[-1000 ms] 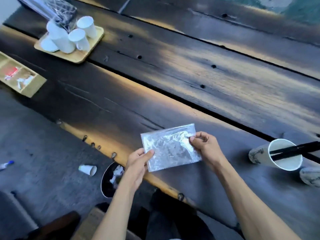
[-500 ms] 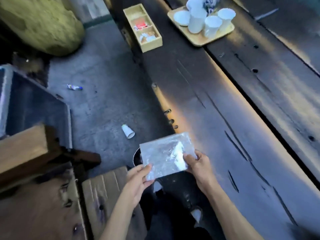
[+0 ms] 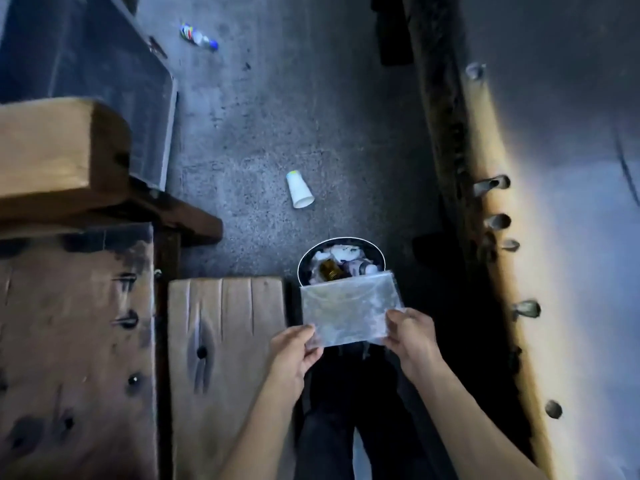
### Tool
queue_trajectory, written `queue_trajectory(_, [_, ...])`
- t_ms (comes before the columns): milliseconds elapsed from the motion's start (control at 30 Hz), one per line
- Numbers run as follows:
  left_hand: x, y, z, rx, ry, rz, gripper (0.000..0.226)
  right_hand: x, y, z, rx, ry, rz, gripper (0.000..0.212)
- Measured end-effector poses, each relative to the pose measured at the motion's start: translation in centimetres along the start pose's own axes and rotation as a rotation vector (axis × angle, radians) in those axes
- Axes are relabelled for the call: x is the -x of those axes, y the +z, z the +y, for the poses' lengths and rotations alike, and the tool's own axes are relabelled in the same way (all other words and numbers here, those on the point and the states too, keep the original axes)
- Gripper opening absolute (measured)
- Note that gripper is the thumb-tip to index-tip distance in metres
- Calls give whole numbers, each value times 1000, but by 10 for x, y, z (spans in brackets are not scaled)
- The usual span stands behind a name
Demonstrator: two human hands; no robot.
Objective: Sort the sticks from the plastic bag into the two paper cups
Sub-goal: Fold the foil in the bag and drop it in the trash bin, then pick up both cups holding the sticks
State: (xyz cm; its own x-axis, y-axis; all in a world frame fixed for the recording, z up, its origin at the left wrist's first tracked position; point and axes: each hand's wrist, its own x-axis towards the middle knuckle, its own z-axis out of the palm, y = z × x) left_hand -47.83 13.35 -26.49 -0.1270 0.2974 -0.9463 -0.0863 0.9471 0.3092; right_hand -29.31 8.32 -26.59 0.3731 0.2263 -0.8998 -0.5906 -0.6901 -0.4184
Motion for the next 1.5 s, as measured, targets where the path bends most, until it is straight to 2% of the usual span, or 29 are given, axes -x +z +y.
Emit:
queue_trajectory(67, [-48, 9, -10, 24, -29, 43, 18, -45, 11, 16, -4, 38, 45, 13])
queue_trajectory(167, [-109, 22, -19, 58, -87, 72, 12, -101, 26, 30, 14, 59, 94, 7])
queue_trajectory(233, [-147, 26, -27, 69, -120, 86, 11, -139, 35, 42, 34, 88, 107, 13])
queue_trajectory(300, [-179, 29, -34, 87, -135, 91, 14, -168, 44, 48, 49, 96, 109, 3])
queue_trajectory(433, [-233, 44, -43, 124, -132, 102, 19, -222, 63, 51, 82, 95, 142, 22])
queue_trajectory(533, [-258, 57, -41, 138, -103, 128, 25, -247, 72, 48, 93, 81, 148, 23])
queue_trajectory(667, [-274, 69, -32, 158, -112, 149, 21, -262, 76, 39, 125, 95, 117, 17])
queue_trajectory(767, [-268, 71, -34, 66, -165, 189, 29, -255, 70, 39, 194, 136, 154, 20])
queue_trajectory(867, [-239, 77, -29, 33, -134, 187, 27, -230, 60, 37, 242, 59, 190, 18])
queue_trajectory(933, [-211, 83, -13, 8, -6, 183, 20, -203, 58, 25, 275, -33, 165, 13])
queue_trajectory(1000, [-179, 87, 7, -85, 232, 161, 13, -169, 58, 7, 276, -140, 131, 6])
queue_trajectory(1067, [-139, 87, 32, -270, 493, 114, 26, -126, 56, -19, 282, -299, 121, 6])
queue_trajectory(1167, [-64, 84, 68, -470, 822, 36, 53, -47, 45, -59, 296, -545, 119, 17])
queue_trajectory(1233, [-2, 83, 92, -548, 1022, -16, 60, 16, 31, -84, 235, -689, 148, 21])
queue_trajectory(1367, [106, 88, 120, -655, 1269, -121, 67, 114, -6, -120, 79, -874, 240, 28])
queue_trajectory(1500, [198, 106, 119, -804, 1446, -265, 75, 183, -60, -140, 154, -993, 393, 49])
